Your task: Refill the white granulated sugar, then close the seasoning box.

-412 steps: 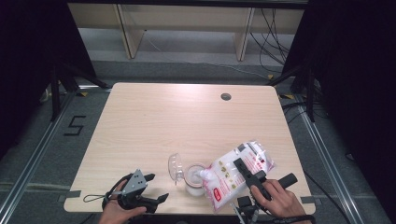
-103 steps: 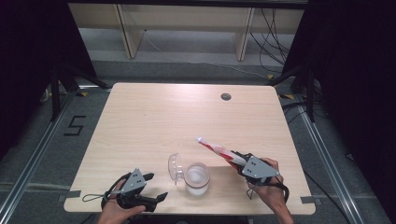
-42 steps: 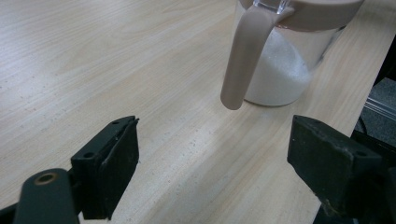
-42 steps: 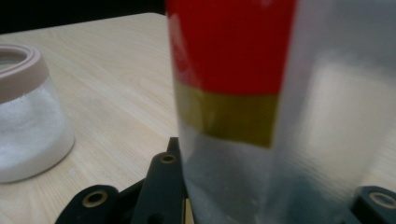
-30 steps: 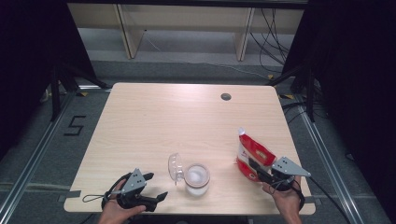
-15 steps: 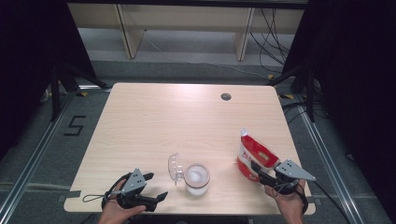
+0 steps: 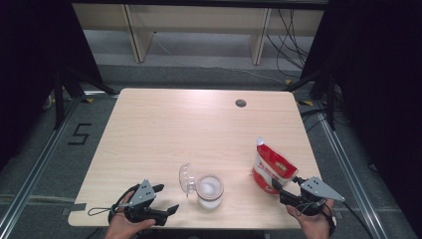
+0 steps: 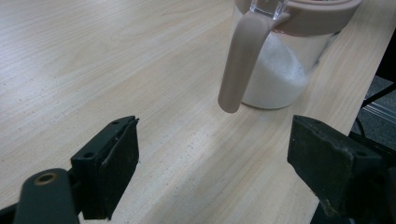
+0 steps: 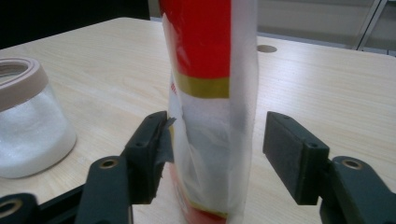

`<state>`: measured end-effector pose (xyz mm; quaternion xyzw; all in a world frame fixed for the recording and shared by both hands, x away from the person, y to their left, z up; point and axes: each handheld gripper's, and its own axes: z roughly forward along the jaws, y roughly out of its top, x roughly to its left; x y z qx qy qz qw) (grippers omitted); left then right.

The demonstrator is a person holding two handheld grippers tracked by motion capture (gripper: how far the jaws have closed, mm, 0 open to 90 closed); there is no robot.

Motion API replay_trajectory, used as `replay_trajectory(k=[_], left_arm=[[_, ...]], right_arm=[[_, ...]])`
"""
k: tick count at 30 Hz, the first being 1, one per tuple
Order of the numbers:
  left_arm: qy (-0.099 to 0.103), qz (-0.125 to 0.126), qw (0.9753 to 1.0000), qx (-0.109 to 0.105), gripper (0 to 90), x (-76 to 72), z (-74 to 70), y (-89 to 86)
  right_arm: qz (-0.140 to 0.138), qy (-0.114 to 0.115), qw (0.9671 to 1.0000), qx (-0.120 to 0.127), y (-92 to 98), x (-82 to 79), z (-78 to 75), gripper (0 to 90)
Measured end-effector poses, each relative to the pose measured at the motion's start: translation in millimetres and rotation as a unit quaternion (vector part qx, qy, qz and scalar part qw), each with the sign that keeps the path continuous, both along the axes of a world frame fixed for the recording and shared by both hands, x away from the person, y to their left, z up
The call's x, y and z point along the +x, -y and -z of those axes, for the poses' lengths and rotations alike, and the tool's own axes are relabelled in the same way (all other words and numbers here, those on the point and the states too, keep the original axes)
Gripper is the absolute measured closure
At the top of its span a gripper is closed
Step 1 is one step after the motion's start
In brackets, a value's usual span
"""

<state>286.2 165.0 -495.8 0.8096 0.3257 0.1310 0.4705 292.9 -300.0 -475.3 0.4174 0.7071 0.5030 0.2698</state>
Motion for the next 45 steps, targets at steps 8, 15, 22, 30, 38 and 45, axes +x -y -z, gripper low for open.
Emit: replay_trajectory(k=[8, 15, 22, 30, 38, 45], left_arm=[[0.004, -0.004, 1.0000, 0.000, 16.4, -0.2, -3.9, -1.8], [0.000, -0.002, 1.0000, -0.003, 16.4, -0.2, -3.9, -2.8], [-0.002, -0.005, 1.0000, -0.006, 16.3, 0.6, -4.6, -3.6], [-0.005, -0.008, 0.9999, -0.006, 16.3, 0.3, -6.6, -4.0], [0.003, -0.022, 0.9997, -0.006, 25.6, 1.7, -8.5, -5.5], [0.011, -0.015, 0.9996, -0.022, 60.4, 1.2, -11.7, -7.4]], right_arm=[[-0.004, -0.013, 0.9998, -0.013, 4.1, -9.9, -0.3, 37.5], [0.010, -0.003, 0.9997, -0.020, 9.7, -16.9, 2.7, 35.5], [0.013, -0.029, 0.9995, -0.008, 6.2, -25.0, 3.4, 34.3], [0.003, -0.037, 0.9987, -0.035, 4.4, -28.4, 4.7, 34.3], [0.005, -0.038, 0.9987, -0.034, 6.9, -28.2, 5.3, 34.4], [0.007, -0.046, 0.9985, -0.030, 4.7, -28.5, 5.3, 34.4]])
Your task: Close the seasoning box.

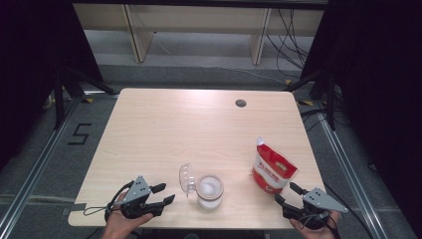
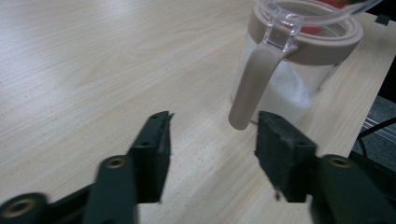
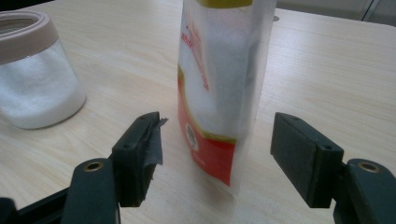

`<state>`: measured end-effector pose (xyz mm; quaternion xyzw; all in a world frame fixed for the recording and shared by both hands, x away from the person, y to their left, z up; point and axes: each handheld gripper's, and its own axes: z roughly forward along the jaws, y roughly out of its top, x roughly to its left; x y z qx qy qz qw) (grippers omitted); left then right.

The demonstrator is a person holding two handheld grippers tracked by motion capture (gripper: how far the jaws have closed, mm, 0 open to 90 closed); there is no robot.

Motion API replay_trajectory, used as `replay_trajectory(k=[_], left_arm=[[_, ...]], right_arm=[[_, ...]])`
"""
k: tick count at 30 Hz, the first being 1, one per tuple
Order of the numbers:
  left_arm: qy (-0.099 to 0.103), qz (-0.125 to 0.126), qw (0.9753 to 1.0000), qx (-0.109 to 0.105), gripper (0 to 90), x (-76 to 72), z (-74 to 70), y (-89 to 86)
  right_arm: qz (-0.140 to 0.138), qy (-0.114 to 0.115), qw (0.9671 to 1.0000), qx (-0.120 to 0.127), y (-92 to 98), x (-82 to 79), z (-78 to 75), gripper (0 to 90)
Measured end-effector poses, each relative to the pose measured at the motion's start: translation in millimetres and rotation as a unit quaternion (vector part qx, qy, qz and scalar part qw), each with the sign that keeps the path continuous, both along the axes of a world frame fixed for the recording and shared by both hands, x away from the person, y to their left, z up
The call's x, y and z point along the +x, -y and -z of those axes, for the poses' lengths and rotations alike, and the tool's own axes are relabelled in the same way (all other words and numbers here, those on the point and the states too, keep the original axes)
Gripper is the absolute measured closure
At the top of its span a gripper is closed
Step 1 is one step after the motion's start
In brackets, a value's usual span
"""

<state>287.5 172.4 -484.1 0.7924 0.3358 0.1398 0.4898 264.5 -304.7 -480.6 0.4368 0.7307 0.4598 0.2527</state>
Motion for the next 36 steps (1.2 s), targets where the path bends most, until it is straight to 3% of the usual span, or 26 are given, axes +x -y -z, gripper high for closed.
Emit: replay_trajectory(k=[1, 2, 4, 5, 6, 9, 11, 14, 15, 17, 25, 28, 29, 32, 33, 35, 36], left_arm=[[0.003, 0.005, 1.0000, 0.001, 60.4, -0.7, -0.7, 0.8], [0.008, 0.005, 0.9999, 0.007, 71.0, -2.1, -2.1, 2.1], [0.010, 0.010, 0.9998, 0.012, 78.4, -2.7, -3.6, 2.6], [0.014, 0.011, 0.9997, 0.015, 78.4, -4.2, -5.4, 4.3], [0.017, 0.018, 0.9997, 0.010, 84.8, -5.2, -7.7, 6.9], [0.022, 0.023, 0.9994, 0.015, 89.4, -6.0, -12.3, 9.3], [0.027, 0.036, 0.9987, 0.025, 89.5, -4.9, -16.0, 11.0], [0.026, 0.035, 0.9988, 0.024, 89.5, -6.1, -19.2, 15.5], [0.023, 0.031, 0.9992, 0.012, 89.5, -6.2, -19.2, 18.0], [0.022, 0.029, 0.9992, 0.018, 89.5, -6.4, -21.5, 18.0], [0.041, 0.046, 0.9980, 0.014, 89.5, -8.2, -37.0, 21.8], [0.041, 0.047, 0.9979, 0.015, 89.5, -8.5, -37.9, 24.6], [0.037, 0.051, 0.9979, 0.010, 89.5, -8.3, -37.1, 27.4], [0.042, 0.055, 0.9975, 0.017, 89.5, -7.5, -37.9, 28.3], [0.042, 0.055, 0.9975, 0.014, 89.5, -7.2, -38.1, 29.4], [0.039, 0.054, 0.9977, 0.012, 89.5, -7.7, -38.8, 31.2], [0.041, 0.056, 0.9975, 0.013, 89.5, -7.3, -38.7, 32.1]], right_arm=[[0.004, -0.004, 1.0000, 0.001, -0.5, -0.5, 0.0, 34.5], [-0.003, 0.002, 1.0000, 0.005, -0.5, 0.5, 0.0, 34.5], [-0.005, 0.013, 0.9999, -0.007, 0.9, 1.0, -0.4, 34.5], [-0.002, 0.004, 1.0000, 0.003, -0.9, -0.8, -0.9, 34.5], [-0.008, 0.007, 0.9999, 0.003, -1.3, 0.1, -0.6, 34.5], [-0.009, 0.008, 0.9999, 0.000, -1.0, 0.4, -0.4, 34.6], [-0.007, 0.006, 1.0000, 0.000, -0.9, 0.2, -0.5, 34.6], [-0.007, 0.010, 0.9999, -0.005, -0.6, 0.9, 0.0, 35.0], [-0.007, 0.010, 0.9999, -0.002, -0.7, 1.4, 0.0, 35.0], [-0.014, 0.013, 0.9998, -0.005, -1.1, 1.2, -0.7, 35.0], [-0.008, 0.011, 0.9999, 0.000, -1.1, 1.1, -0.7, 35.0], [-0.007, 0.011, 0.9999, -0.004, -0.9, 1.1, -0.6, 35.0], [0.001, -0.001, 1.0000, 0.005, -3.1, -1.7, -1.3, 35.0], [-0.008, 0.011, 0.9999, -0.003, -1.4, 0.6, -1.0, 35.0], [0.001, -0.001, 1.0000, 0.007, -3.4, -1.6, -1.2, 35.0], [0.001, -0.001, 1.0000, 0.005, -3.3, -1.6, -1.2, 35.0], [-0.008, 0.010, 0.9999, -0.004, -1.5, 0.6, -0.9, 35.0]])
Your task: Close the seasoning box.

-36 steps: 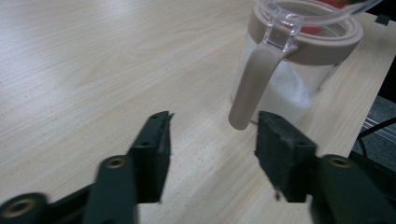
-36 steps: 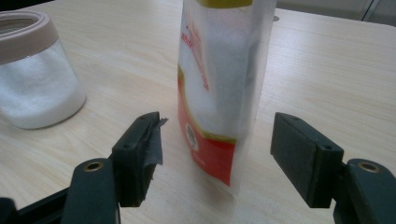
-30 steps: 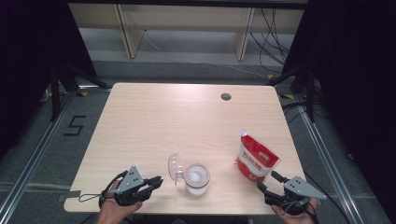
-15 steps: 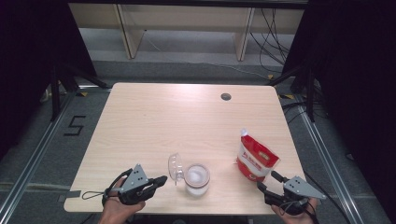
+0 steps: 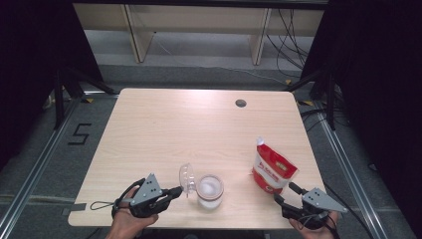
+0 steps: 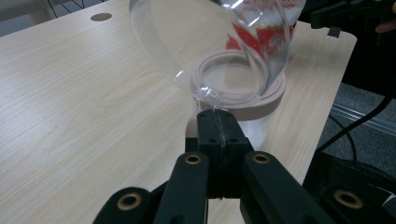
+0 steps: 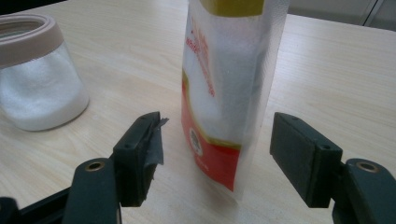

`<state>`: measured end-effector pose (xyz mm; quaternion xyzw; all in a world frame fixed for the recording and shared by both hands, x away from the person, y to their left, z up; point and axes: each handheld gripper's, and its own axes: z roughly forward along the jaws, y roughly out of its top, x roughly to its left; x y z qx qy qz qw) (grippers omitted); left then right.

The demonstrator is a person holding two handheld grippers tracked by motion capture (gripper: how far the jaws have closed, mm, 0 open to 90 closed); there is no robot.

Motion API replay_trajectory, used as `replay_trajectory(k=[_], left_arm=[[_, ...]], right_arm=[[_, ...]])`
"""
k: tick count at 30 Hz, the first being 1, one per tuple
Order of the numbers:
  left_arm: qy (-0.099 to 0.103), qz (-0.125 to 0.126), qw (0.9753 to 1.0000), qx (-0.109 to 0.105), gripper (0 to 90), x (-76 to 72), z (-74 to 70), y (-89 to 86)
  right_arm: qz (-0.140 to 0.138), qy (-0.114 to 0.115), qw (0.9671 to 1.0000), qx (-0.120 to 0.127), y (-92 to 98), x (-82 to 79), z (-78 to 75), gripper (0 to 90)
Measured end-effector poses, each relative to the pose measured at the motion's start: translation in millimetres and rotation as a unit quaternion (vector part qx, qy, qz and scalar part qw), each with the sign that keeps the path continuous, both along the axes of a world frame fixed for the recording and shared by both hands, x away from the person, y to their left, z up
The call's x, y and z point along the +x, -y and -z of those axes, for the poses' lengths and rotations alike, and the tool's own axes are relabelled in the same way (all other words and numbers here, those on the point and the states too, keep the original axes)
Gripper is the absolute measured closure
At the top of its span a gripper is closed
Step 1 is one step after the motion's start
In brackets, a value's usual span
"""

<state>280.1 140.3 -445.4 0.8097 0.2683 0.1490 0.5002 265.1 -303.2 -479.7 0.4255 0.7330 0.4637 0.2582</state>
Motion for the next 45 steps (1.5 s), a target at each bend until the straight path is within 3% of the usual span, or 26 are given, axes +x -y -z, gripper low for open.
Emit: replay_trajectory(k=[1, 2, 7, 8, 14, 15, 16, 17, 22, 27, 35, 38, 39, 41, 42, 43, 45], left_arm=[[0.002, 0.003, 1.0000, 0.005, 89.5, 0.2, -0.6, 1.8], [0.002, 0.003, 1.0000, 0.005, 89.5, 0.2, -0.6, 1.8], [0.001, 0.005, 1.0000, -0.001, 89.5, 0.1, -0.2, 6.2], [0.007, 0.008, 0.9999, 0.003, 89.4, 0.6, -0.7, 6.0], [0.006, 0.011, 0.9999, 0.006, 89.4, -0.4, 0.3, 8.6], [-0.001, 0.007, 1.0000, -0.006, 89.4, -1.5, 2.2, 11.1], [0.008, 0.019, 0.9998, 0.009, 89.4, -0.1, 1.8, 10.5], [0.000, 0.010, 1.0000, -0.001, 89.3, -1.8, 3.4, 12.4], [0.005, 0.006, 1.0000, -0.004, 89.0, -0.4, 4.2, 11.4], [0.013, 0.010, 0.9998, -0.007, 88.5, 0.1, 1.3, 12.6], [0.008, 0.015, 0.9998, -0.007, 86.7, -0.1, 2.7, 14.7], [0.013, 0.024, 0.9996, 0.003, 82.8, 1.2, 2.8, 13.2], [0.000, 0.011, 0.9999, -0.009, 80.9, -0.9, 3.9, 13.9], [0.004, 0.021, 0.9997, -0.006, 76.5, 0.9, 3.8, 11.4], [-0.003, 0.013, 0.9998, -0.014, 73.1, -0.3, 4.2, 11.6], [-0.005, 0.014, 0.9998, -0.010, 66.4, -0.1, 3.5, 9.9], [-0.013, 0.020, 0.9994, -0.025, 64.4, -0.5, 4.7, 9.1]], right_arm=[[0.000, 0.000, 1.0000, -0.001, -0.1, 0.0, -0.1, 35.0], [0.011, -0.014, 0.9998, 0.008, -2.3, -2.8, -0.5, 35.0], [0.008, -0.011, 0.9999, 0.006, -1.9, -2.3, -0.5, 35.0], [-0.001, 0.000, 1.0000, -0.001, 0.0, 0.0, -0.2, 35.1], [-0.001, 0.001, 1.0000, -0.001, -0.4, 0.1, -0.2, 35.0], [0.005, -0.005, 1.0000, 0.003, -1.5, -1.3, -0.4, 35.0], [-0.001, 0.002, 1.0000, -0.003, -0.8, -0.1, -0.2, 35.0], [0.000, 0.000, 1.0000, -0.002, -1.0, -0.4, -0.3, 35.0], [-0.001, 0.000, 1.0000, -0.002, -1.0, -0.3, -0.3, 35.0], [-0.003, 0.001, 1.0000, -0.001, -1.1, -0.1, -0.3, 35.0], [-0.002, -0.001, 1.0000, 0.000, -1.4, -0.4, -0.3, 35.1], [-0.001, -0.001, 1.0000, -0.002, -1.2, -0.4, -0.4, 35.1], [-0.004, 0.001, 1.0000, -0.003, -1.0, -0.1, -0.4, 35.1], [-0.003, 0.004, 1.0000, -0.004, -0.8, -0.1, -0.5, 35.1], [-0.002, 0.005, 1.0000, -0.005, -0.6, -0.1, -0.6, 35.1], [-0.002, 0.004, 1.0000, -0.005, -0.7, -0.3, -0.6, 35.0], [-0.003, 0.005, 1.0000, -0.003, -0.9, -0.3, -0.7, 35.0]])
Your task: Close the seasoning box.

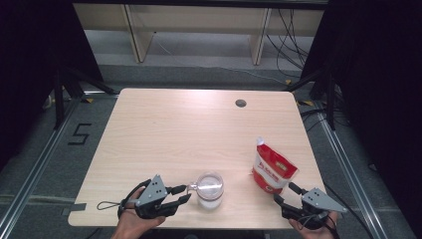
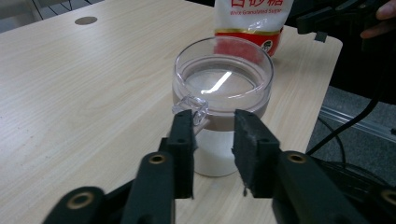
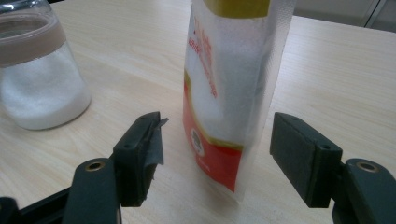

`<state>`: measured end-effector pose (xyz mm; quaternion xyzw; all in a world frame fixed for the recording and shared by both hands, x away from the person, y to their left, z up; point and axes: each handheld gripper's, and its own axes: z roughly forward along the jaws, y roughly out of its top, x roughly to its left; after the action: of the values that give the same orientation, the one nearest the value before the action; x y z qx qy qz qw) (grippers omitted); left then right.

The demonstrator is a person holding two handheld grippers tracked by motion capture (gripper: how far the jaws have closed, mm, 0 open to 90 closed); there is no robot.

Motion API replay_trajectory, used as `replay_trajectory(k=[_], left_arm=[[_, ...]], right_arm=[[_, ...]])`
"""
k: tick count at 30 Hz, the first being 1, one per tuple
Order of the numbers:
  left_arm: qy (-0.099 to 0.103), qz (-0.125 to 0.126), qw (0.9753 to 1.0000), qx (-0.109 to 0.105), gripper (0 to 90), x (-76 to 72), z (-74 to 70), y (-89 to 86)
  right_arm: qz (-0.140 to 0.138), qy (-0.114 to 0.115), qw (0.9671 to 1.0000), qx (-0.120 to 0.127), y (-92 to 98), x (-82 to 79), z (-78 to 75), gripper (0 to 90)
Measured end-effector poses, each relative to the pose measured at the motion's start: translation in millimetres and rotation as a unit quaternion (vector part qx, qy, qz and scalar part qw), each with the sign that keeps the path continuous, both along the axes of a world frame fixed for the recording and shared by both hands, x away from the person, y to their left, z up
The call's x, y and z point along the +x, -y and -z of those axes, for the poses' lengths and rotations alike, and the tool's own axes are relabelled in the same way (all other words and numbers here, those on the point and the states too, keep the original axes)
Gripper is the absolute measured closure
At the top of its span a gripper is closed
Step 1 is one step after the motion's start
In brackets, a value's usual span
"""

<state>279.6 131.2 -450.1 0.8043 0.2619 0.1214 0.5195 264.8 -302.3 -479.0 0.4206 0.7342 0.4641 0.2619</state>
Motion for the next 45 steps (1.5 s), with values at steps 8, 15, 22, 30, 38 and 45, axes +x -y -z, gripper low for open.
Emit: replay_trajectory(k=[8, 15, 22, 30, 38, 45], left_arm=[[-0.009, -0.004, 0.9999, 0.008, 45.8, -2.8, 8.5, -10.1], [-0.020, -0.015, 0.9994, 0.022, 31.7, -4.8, 17.5, -16.7], [-0.021, -0.019, 0.9994, 0.020, 25.8, -9.0, 22.3, -20.8], [-0.027, -0.026, 0.9989, 0.029, 19.6, -11.0, 27.1, -22.3], [-0.026, -0.024, 0.9984, 0.045, 17.3, -13.1, 32.3, -23.0], [-0.032, -0.022, 0.9984, 0.042, 17.3, -14.8, 36.1, -20.7]], right_arm=[[-0.004, 0.001, 1.0000, 0.001, 0.4, 0.2, -0.3, 34.3], [0.005, 0.009, 0.9999, -0.003, 1.0, -0.2, -1.2, 33.7], [0.002, 0.001, 1.0000, 0.002, 0.3, -0.6, -1.2, 33.2], [0.003, 0.001, 1.0000, 0.000, 0.7, -0.7, -1.2, 32.5], [0.003, 0.003, 1.0000, -0.002, 0.7, -0.6, -0.9, 31.8], [-0.001, 0.011, 0.9999, -0.007, 0.3, 0.4, -0.5, 24.5]])
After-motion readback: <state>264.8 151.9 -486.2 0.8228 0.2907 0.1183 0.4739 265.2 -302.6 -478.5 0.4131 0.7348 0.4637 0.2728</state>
